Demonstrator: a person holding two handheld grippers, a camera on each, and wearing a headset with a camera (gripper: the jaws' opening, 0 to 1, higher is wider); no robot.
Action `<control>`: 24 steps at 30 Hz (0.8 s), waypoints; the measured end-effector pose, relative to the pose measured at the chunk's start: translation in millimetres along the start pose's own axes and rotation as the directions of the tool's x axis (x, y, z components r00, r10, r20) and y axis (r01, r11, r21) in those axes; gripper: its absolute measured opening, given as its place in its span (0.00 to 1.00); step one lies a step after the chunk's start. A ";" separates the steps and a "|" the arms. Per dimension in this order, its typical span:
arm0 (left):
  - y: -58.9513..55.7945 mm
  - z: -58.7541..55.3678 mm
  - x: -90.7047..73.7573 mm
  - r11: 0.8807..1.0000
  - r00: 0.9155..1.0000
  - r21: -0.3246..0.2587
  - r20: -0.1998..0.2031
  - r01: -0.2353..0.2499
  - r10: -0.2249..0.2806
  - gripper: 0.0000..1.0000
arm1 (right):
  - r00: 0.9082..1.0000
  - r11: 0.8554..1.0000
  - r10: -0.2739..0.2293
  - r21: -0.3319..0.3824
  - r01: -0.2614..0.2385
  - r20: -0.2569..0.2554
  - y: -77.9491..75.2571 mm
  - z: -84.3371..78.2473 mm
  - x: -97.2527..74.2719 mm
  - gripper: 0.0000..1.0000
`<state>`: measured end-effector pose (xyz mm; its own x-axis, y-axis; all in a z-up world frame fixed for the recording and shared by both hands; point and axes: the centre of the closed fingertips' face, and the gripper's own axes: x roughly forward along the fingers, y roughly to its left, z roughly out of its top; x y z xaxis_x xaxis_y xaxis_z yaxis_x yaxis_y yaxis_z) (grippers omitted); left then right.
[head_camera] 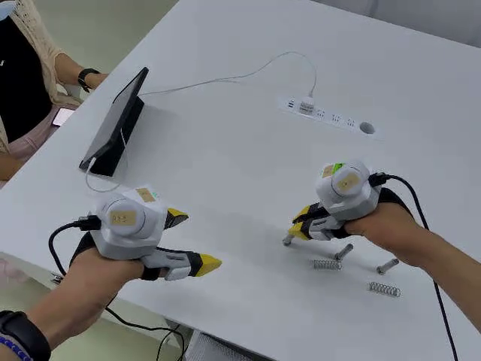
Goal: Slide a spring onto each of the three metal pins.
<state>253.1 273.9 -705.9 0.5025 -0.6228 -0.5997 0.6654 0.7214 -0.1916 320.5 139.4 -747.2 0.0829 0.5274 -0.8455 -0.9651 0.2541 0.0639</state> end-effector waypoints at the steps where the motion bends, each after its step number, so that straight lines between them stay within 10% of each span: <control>1: 0.2 0.3 -0.1 1.000 1.000 0.001 0.000 -0.001 0.001 0.65 | 1.000 1.000 -0.002 -0.008 0.002 -0.003 0.1 -0.2 1.3 0.13; 24: 0.5 0.8 3.5 1.000 1.000 -0.005 0.001 -0.003 0.003 0.65 | 0.997 0.995 -0.016 -0.098 0.009 -0.075 2.8 -17.5 30.7 0.13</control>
<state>255.6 271.8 -707.5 0.5047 -0.6211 -0.5996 0.6612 0.7247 -0.1941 316.0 142.0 -782.2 0.0795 0.4609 -0.8839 -0.9840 0.1783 0.0045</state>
